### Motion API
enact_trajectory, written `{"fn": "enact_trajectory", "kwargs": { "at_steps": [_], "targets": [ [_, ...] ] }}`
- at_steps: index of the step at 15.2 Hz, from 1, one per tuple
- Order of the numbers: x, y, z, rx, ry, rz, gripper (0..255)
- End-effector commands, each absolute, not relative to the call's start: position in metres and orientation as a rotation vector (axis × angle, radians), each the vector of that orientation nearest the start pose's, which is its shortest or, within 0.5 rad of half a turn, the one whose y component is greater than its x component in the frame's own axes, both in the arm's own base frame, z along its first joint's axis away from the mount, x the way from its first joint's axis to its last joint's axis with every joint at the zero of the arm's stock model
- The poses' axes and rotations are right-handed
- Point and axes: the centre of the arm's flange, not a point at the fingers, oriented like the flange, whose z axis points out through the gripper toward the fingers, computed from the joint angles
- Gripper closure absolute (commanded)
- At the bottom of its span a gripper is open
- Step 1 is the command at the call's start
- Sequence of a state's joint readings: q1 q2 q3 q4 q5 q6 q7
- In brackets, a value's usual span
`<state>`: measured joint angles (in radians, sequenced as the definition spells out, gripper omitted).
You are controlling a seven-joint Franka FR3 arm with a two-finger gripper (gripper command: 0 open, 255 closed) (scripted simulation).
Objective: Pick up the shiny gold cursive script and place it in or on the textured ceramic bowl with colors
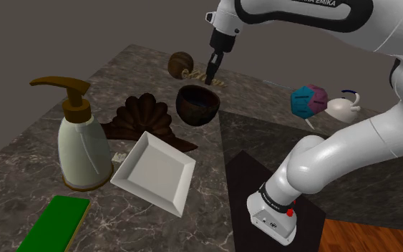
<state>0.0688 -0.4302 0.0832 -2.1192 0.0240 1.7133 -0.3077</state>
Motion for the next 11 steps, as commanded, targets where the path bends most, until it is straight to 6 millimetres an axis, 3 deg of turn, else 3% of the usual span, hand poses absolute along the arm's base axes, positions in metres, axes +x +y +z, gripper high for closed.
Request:
{"fn": "enact_trajectory", "kwargs": {
  "at_steps": [1, 9, 11],
  "targets": [
    [0.42, 0.071, 0.575, -3.075, -0.703, -0.035, 255],
    [0.42, 0.071, 0.532, -3.075, -0.703, -0.035, 255],
    [0.42, 0.071, 0.532, -3.075, -0.703, -0.035, 255]
  ]
}}
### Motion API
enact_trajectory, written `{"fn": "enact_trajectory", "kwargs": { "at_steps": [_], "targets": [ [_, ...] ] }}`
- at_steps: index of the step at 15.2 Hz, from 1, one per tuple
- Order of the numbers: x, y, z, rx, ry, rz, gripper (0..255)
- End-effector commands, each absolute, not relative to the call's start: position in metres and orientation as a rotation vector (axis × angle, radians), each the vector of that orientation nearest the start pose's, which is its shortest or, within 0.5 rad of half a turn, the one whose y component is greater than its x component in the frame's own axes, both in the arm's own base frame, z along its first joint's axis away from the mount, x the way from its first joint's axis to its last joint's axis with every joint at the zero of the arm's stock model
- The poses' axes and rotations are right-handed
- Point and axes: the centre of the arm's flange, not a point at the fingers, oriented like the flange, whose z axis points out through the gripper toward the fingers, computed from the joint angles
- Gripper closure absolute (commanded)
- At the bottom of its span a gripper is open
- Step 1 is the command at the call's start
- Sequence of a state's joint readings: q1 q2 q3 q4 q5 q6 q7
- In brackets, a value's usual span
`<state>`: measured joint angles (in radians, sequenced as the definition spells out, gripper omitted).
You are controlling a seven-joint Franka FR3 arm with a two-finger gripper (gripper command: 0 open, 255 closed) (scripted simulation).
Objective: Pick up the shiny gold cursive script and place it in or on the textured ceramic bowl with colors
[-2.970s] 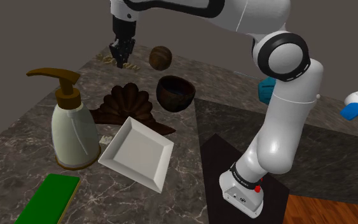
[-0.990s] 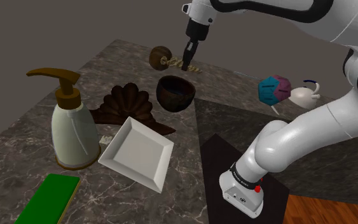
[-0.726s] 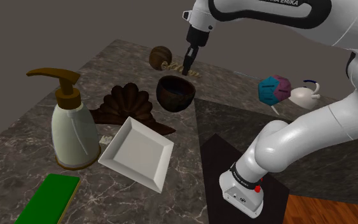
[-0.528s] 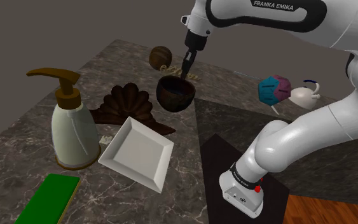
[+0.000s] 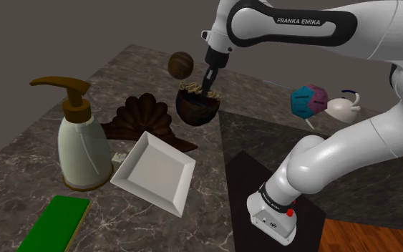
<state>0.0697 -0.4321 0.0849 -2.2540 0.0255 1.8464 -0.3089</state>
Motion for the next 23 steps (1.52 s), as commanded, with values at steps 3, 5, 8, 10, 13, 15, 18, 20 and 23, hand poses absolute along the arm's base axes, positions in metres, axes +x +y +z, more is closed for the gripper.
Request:
{"fn": "enact_trajectory", "kwargs": {
  "at_steps": [3, 5, 8, 10, 13, 15, 18, 20, 23],
  "targets": [
    [0.42, 0.071, 0.532, -3.075, -0.703, -0.035, 255],
    [0.42, 0.071, 0.532, -3.075, -0.703, -0.035, 255],
    [0.42, 0.072, 0.532, -3.075, -0.703, -0.035, 0],
    [0.42, 0.072, 0.532, -3.075, -0.703, -0.035, 0],
    [0.42, 0.072, 0.545, -3.075, -0.703, -0.035, 0],
    [0.419, 0.072, 0.571, -3.075, -0.703, -0.035, 0],
    [0.419, 0.072, 0.582, -3.075, -0.703, -0.035, 0],
    [0.419, 0.072, 0.582, -3.075, -0.703, -0.035, 0],
    [0.419, 0.072, 0.582, -3.075, -0.703, -0.035, 0]
  ]
}}
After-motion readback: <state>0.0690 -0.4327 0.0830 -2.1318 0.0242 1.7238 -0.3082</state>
